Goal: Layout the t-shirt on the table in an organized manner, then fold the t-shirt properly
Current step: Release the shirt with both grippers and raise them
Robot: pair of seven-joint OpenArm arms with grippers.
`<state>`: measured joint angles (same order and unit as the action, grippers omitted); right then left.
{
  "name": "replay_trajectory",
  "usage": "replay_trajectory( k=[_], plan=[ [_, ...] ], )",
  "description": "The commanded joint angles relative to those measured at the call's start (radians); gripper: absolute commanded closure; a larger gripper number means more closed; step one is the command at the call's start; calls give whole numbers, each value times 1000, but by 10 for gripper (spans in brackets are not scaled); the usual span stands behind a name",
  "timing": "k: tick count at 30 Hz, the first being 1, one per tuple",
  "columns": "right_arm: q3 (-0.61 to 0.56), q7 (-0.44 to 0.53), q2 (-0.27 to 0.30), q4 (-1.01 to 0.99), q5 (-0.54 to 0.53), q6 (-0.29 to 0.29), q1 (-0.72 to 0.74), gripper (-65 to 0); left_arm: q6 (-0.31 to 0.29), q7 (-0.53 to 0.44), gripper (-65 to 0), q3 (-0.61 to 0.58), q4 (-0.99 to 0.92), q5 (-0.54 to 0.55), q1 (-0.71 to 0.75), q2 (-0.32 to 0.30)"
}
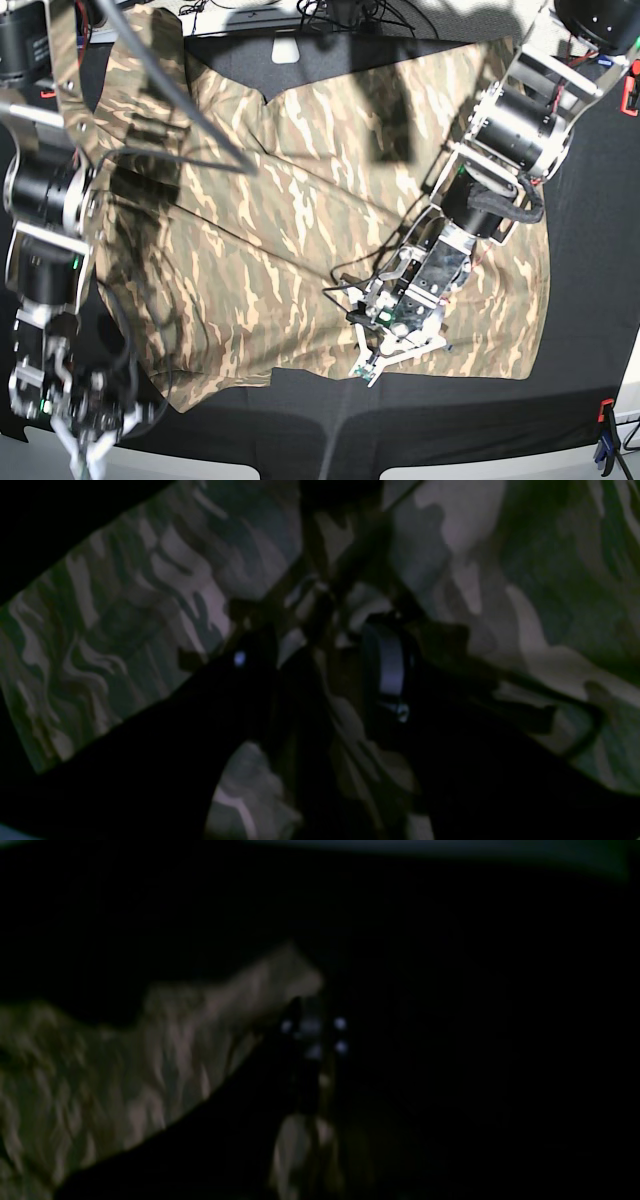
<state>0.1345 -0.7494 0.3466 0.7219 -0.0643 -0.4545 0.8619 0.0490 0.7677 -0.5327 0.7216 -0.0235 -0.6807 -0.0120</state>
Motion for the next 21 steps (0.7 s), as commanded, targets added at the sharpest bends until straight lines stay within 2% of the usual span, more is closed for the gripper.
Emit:
replay_trajectory(
  k=[1,3,5,7,13,17,21],
  plan=[
    [3,-15,10,17,-64,-60,22,-87,7,-8,-256,2,14,-13,-34,3],
    [3,-55,14,21,-237,-238,-16,-84,7,-22,-256,2,16,-33,-34,3],
    [3,-65,18,49,-383,-244,-58,-84,7,-51,-256,2,31,-51,-31,-1],
    [3,-72,18,91,-460,-244,-93,-84,7,-66,-256,1,62,-59,-29,-11],
    [4,-134,19,301,-471,-244,-190,-84,-8,-64,-256,1,221,-55,-1,-89],
    [12,-219,19,501,-471,-244,-273,-84,-78,-35,-256,1,395,-55,93,-185],
    [85,-300,16,698,-470,-244,-364,-84,-95,-27,-256,1,604,-55,246,-298]
  ],
)
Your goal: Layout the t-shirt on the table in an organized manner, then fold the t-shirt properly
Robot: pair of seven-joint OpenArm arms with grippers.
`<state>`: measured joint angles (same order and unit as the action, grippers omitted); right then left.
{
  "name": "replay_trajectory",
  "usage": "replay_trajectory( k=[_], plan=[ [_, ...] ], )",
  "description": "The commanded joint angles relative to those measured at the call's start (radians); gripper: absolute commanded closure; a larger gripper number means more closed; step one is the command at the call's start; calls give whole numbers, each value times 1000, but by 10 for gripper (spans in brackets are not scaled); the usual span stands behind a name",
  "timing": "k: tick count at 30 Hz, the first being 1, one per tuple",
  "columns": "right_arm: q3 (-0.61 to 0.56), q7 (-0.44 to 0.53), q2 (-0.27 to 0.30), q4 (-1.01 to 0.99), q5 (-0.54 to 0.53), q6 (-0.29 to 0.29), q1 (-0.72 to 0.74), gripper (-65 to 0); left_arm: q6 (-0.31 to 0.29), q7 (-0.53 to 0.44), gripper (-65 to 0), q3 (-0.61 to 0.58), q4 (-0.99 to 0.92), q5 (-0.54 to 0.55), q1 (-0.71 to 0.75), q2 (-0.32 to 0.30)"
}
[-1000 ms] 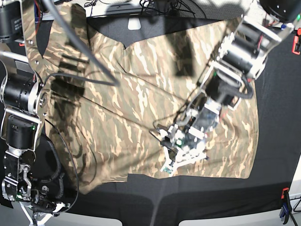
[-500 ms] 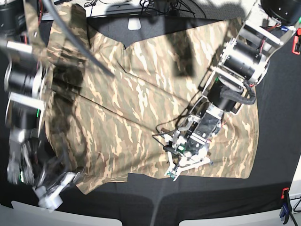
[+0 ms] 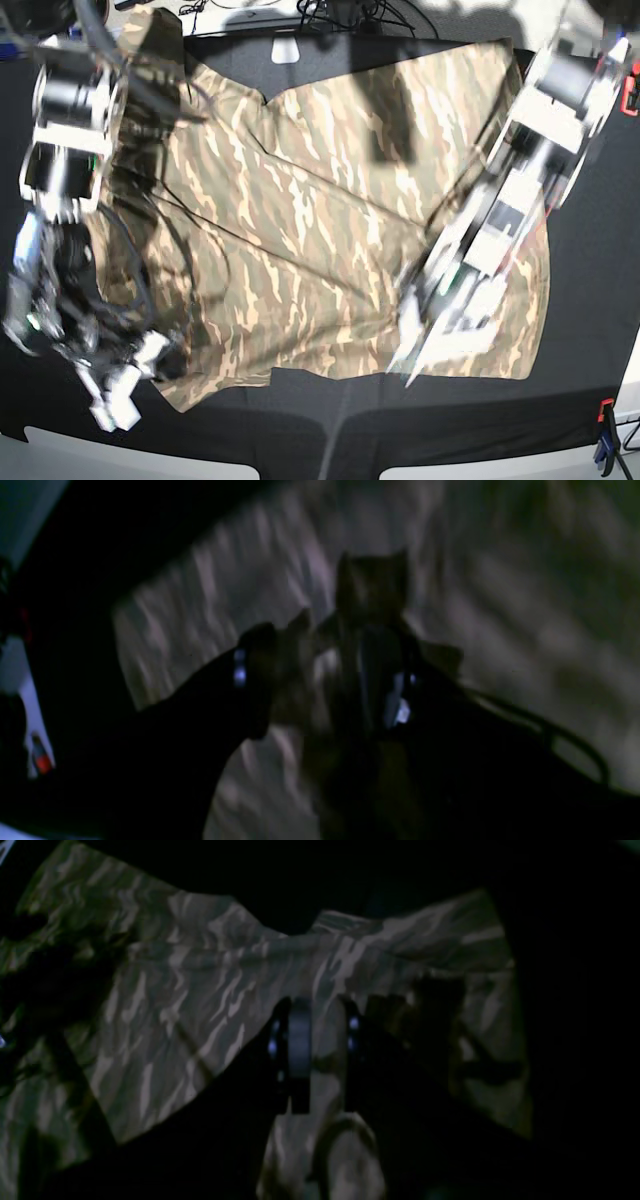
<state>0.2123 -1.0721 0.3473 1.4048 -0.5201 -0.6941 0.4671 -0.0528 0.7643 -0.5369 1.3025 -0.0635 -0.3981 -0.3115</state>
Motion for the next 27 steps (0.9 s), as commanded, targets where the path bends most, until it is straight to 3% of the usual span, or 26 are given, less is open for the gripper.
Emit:
replay_trajectory(
  k=[1,8,14,19,23,27],
  plan=[
    [40,7,12,62,-11,-4,8,-84,6,-24,-256,5,79,-14,6,-29],
    [297,-40,13,330,-95,-4,-212,-84,6,-30,-256,5,480,-15,303,-235],
    [365,-43,13,444,-117,-4,-460,-84,2,-32,-256,5,707,-16,518,-375],
    [365,-9,13,528,-23,-4,-623,-84,-12,-32,-256,5,766,-40,684,-459],
    [365,39,13,614,80,-4,-733,-84,-9,-32,-256,5,766,-167,821,-499],
    [371,41,13,685,101,-4,-811,-84,48,-32,-256,5,768,-261,945,-519]
  ],
)
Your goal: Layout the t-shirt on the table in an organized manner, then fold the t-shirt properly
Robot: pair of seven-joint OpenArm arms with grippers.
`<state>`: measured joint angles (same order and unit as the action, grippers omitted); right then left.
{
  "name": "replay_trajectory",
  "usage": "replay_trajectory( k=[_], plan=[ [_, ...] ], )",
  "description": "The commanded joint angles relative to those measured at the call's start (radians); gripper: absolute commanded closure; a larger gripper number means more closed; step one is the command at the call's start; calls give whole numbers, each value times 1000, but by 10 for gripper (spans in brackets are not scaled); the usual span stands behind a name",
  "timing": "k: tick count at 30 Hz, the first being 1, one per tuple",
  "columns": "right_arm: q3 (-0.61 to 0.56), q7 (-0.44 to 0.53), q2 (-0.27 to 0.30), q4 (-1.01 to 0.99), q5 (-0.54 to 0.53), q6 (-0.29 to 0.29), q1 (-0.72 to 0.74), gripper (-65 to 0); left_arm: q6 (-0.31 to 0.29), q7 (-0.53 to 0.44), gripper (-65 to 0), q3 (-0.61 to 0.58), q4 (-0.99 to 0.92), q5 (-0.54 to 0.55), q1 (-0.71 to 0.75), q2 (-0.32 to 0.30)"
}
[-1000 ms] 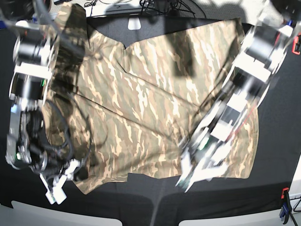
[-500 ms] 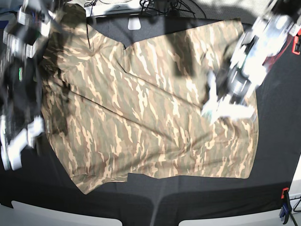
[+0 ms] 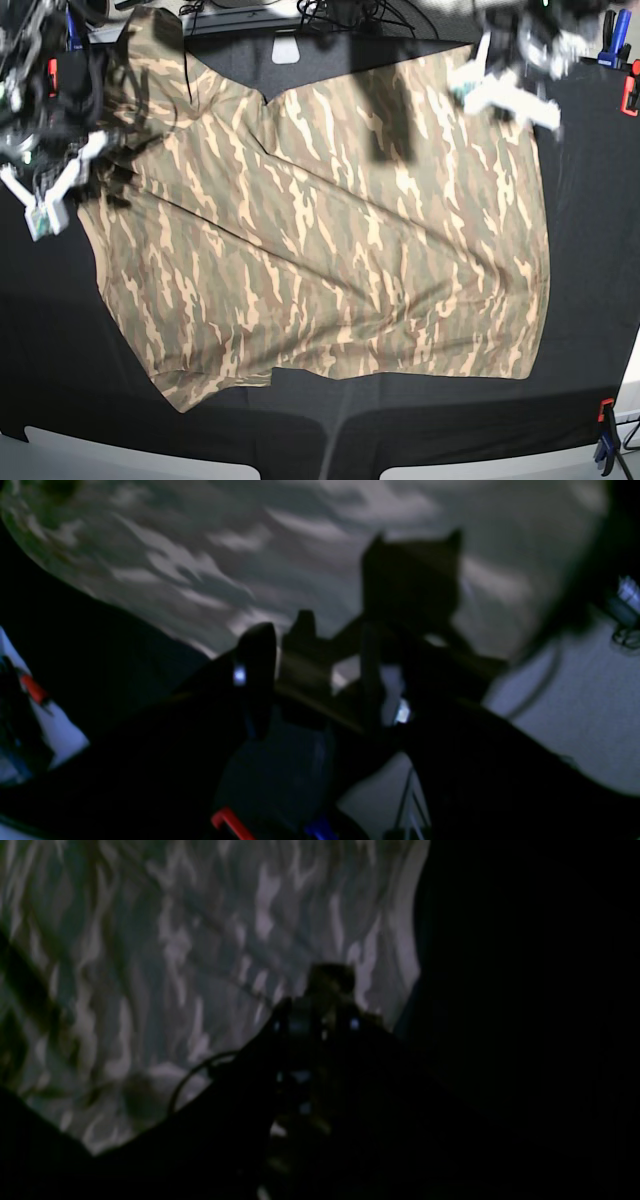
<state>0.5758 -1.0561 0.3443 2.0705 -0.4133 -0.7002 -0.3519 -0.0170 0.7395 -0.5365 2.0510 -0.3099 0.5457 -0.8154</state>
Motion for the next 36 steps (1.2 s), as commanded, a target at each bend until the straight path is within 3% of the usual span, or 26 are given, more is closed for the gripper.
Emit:
replay_trajectory(
  k=[1,5,11,15,23,34,36],
  plan=[
    [11,24,16,31,-5,2,-3,-84,30,-7,-256,5,21,-41,28,-15],
    [48,24,16,51,-10,2,-15,-85,59,-5,-256,5,64,-109,132,-17],
    [102,24,16,51,-18,2,-14,-84,58,-15,-256,5,116,-109,258,-16],
    [106,23,16,51,-62,2,-14,-85,58,-66,-256,5,73,-109,254,-3],
    [106,16,16,51,-69,2,-14,-85,56,-51,-256,5,2,-117,196,66],
    [106,15,16,51,-69,2,-14,-85,59,2,-256,5,-116,-203,197,67],
    [106,9,16,51,-69,2,-15,-85,85,2,-256,5,-114,-239,197,67]
  ],
)
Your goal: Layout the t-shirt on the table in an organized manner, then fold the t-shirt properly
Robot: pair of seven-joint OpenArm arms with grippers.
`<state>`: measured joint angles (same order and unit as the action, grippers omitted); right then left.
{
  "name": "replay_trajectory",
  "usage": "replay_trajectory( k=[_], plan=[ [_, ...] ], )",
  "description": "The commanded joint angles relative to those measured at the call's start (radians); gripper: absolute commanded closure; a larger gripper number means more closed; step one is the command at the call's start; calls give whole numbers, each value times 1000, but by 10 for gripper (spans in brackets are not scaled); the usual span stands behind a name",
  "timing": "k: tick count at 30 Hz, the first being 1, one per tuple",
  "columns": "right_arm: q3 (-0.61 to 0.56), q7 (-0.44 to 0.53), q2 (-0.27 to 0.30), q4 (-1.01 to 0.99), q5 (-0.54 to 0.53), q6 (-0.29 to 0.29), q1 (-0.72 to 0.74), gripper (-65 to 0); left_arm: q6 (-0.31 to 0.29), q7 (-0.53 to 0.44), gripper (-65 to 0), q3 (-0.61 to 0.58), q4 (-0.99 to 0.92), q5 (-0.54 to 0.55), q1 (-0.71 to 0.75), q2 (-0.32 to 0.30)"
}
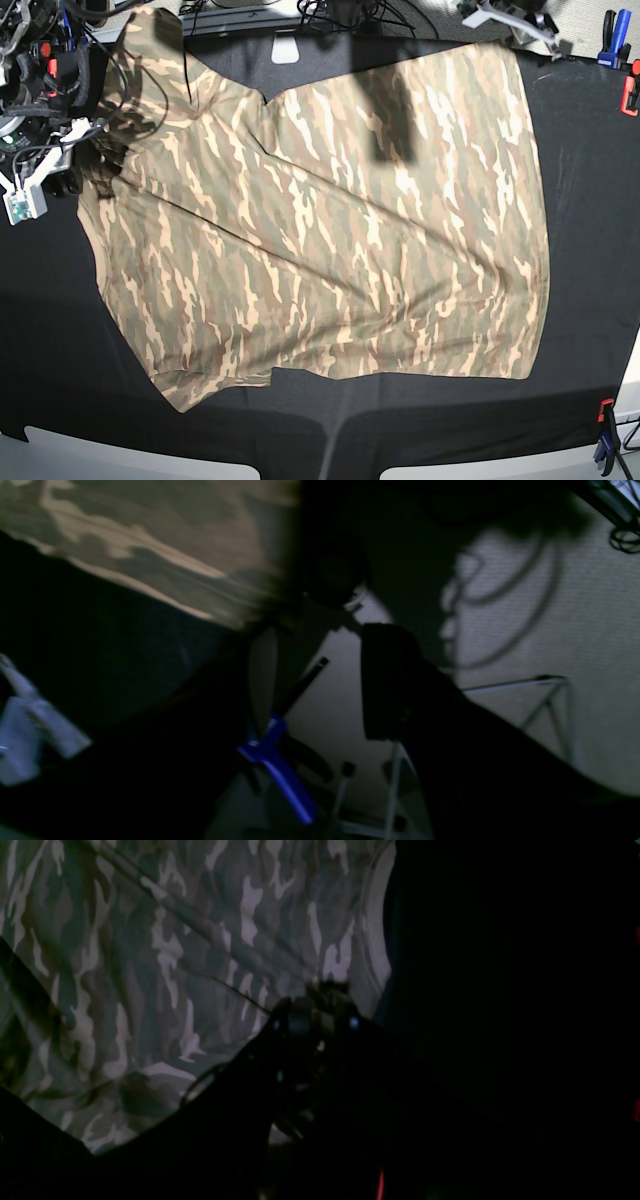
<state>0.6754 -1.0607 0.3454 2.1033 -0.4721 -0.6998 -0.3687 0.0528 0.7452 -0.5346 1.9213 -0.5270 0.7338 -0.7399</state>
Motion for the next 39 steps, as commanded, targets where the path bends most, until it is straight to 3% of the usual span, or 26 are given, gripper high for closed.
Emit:
replay_trajectory(
  k=[1,3,5,31,33,36,39],
  plan=[
    [6,13,14,18,-11,2,2,-85,57,-4,-256,3,18,-45,9,-8],
    [6,9,14,18,-11,2,2,-85,131,11,-256,3,18,-100,9,-8],
    [6,8,14,18,-11,2,2,-85,155,23,-256,3,18,-121,9,-9],
    [6,6,14,18,-11,2,2,-85,154,-58,-250,-23,43,-119,-4,-8],
    [6,5,14,18,-10,2,2,-85,154,-59,-198,-23,43,-120,-9,-8],
    [6,5,14,18,-11,2,2,-85,158,-62,0,-23,43,-120,-8,-8],
    [6,5,14,18,-47,2,2,-85,158,-61,0,-23,43,-121,-8,-8]
  ],
)
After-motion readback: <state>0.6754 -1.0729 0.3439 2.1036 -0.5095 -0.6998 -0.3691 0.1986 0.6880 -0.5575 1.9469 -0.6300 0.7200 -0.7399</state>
